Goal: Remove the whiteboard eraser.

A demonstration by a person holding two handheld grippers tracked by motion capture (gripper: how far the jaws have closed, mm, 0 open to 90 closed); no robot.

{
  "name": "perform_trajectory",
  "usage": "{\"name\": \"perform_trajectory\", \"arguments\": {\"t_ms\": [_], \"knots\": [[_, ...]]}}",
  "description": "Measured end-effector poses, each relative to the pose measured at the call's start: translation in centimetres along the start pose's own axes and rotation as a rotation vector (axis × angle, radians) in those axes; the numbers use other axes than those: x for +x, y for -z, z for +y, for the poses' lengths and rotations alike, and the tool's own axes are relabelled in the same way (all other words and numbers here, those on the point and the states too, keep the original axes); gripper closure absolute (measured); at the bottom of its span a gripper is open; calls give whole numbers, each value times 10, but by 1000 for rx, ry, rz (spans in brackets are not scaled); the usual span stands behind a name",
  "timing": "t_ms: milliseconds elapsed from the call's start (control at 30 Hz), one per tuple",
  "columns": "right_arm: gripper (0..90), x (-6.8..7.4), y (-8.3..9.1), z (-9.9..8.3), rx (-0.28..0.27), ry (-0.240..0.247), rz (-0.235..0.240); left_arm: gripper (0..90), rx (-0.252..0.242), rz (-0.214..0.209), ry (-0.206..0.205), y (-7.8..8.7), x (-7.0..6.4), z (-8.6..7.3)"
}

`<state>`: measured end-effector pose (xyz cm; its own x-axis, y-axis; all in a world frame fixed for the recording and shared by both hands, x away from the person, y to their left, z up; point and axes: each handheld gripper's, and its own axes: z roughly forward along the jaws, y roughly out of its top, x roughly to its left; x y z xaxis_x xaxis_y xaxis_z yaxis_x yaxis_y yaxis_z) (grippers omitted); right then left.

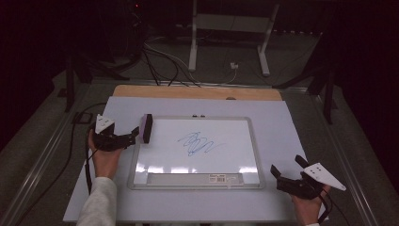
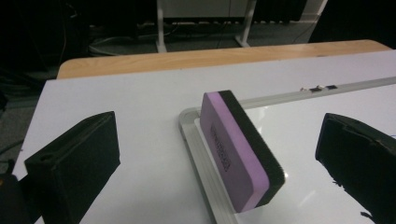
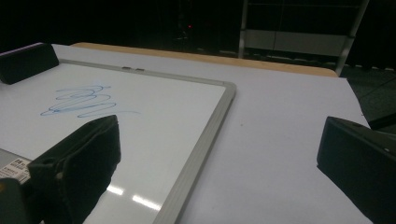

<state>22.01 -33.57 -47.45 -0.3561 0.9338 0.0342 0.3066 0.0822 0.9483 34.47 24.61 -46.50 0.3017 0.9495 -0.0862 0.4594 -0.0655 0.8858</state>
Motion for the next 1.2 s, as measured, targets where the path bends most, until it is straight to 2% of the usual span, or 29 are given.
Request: {"name": "perform_trajectory", "arguments": {"t_ms": [333, 433, 567, 667, 800, 967, 1067, 1200], "knots": [[0, 0, -1, 0, 1, 1, 2, 8, 42, 23, 22, -15, 3, -1], [0, 0, -1, 0, 1, 0, 3, 37, 63, 38, 22, -19, 2, -1], [0, 0, -1, 0, 1, -1, 4, 53, 91, 31, 33, -25, 0, 0], [0, 0, -1, 0, 1, -1, 4, 53, 113, 40, 39, -30, -1, 1], [0, 0, -1, 0, 1, 1, 5, 70, 166, 44, 43, -37, -3, 1], [0, 0, -1, 0, 2, -1, 6, 166, 202, 40, 61, -42, -4, -1], [0, 0, -1, 0, 2, 0, 6, 228, 212, 5, 66, -45, -4, -3], [0, 1, -1, 0, 4, 0, 7, 361, 207, -44, 66, -46, -7, -3]]}}
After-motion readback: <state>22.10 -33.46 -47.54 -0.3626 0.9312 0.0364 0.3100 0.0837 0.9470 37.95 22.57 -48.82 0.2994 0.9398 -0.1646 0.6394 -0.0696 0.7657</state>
